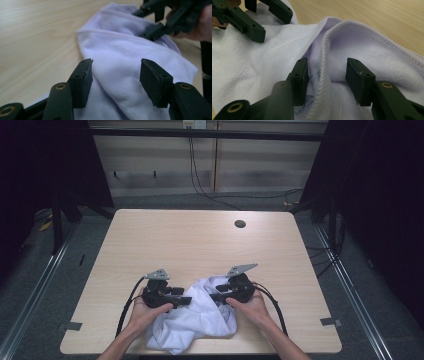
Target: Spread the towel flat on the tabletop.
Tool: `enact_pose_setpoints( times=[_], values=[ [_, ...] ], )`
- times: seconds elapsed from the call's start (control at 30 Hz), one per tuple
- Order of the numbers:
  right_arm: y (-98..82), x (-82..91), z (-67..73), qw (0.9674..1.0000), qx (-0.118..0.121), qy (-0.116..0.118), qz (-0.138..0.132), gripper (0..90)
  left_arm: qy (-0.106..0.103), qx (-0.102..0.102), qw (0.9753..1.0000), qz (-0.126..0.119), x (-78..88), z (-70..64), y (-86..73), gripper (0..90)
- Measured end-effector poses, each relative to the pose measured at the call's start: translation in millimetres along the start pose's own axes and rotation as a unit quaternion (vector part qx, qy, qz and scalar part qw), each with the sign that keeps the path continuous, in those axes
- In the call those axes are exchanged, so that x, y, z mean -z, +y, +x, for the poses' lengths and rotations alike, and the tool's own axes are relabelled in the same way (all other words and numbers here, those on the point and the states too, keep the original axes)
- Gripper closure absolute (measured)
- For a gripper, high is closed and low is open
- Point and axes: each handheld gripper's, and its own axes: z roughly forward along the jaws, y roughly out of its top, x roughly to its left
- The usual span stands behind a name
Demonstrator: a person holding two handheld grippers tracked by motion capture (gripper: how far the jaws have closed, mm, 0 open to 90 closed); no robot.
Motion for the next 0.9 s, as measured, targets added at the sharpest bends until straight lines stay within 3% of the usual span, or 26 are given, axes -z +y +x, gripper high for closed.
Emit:
enact_pose_setpoints(
  times=[0.07,0.13,0.2,0.23,0.33,0.37,0.47,0.6,0.7,0.73,0.83,0.87,0.9],
  values=[
    [-3.7,-4.6,5.1,0.9995,0.012,-0.023,0.018,61.2,0.004,-0.005,0.9999,0.01,-3.5,-1.5,-1.0,42.3],
    [-5.9,-9.7,6.0,0.9994,0.013,-0.025,0.019,69.7,-0.004,-0.007,0.9997,0.023,-7.9,-3.3,-2.2,45.2],
    [-3.7,-9.4,6.3,0.9994,0.014,-0.025,0.018,80.1,-0.004,-0.025,0.9994,0.025,-7.4,-6.9,-3.1,54.0],
    [-3.1,-9.1,5.7,0.9995,0.014,-0.023,0.016,83.3,-0.011,-0.023,0.9993,0.027,-7.4,-8.2,-3.5,58.0],
    [-2.9,-8.1,3.4,0.9998,0.006,-0.015,0.015,84.6,-0.013,-0.027,0.9993,0.025,-6.2,-10.0,-4.2,66.6],
    [-2.5,-6.1,1.3,0.9998,0.002,-0.012,0.013,84.9,-0.015,-0.026,0.9994,0.017,-4.1,-10.6,-4.2,74.6],
    [-0.9,-1.3,0.4,0.9999,-0.001,-0.016,0.006,85.0,-0.023,-0.025,0.9994,0.006,6.9,-11.2,-3.1,78.5],
    [6.6,20.7,-1.8,0.9993,-0.005,-0.024,-0.028,85.3,-0.033,-0.005,0.9986,-0.04,28.6,-8.9,-3.5,81.9],
    [7.7,34.7,-8.4,0.9982,-0.016,-0.033,-0.047,85.6,-0.017,-0.003,0.9969,-0.077,45.3,-6.1,0.8,82.4],
    [7.7,34.7,-8.4,0.9982,-0.016,-0.033,-0.047,85.6,-0.017,-0.003,0.9969,-0.077,45.3,-6.1,0.8,82.6],
    [10.6,54.0,-17.9,0.9957,-0.036,-0.039,-0.075,85.9,-0.007,0.012,0.9913,-0.131,67.7,-0.2,6.1,82.8],
    [12.0,59.9,-19.7,0.9948,-0.039,-0.042,-0.084,85.9,-0.007,0.012,0.9913,-0.131,67.7,-0.2,6.1,82.9],
    [13.7,66.1,-21.4,0.9938,-0.042,-0.045,-0.093,85.9,-0.001,0.011,0.9881,-0.153,79.5,-0.1,9.6,82.9]
  ],
)
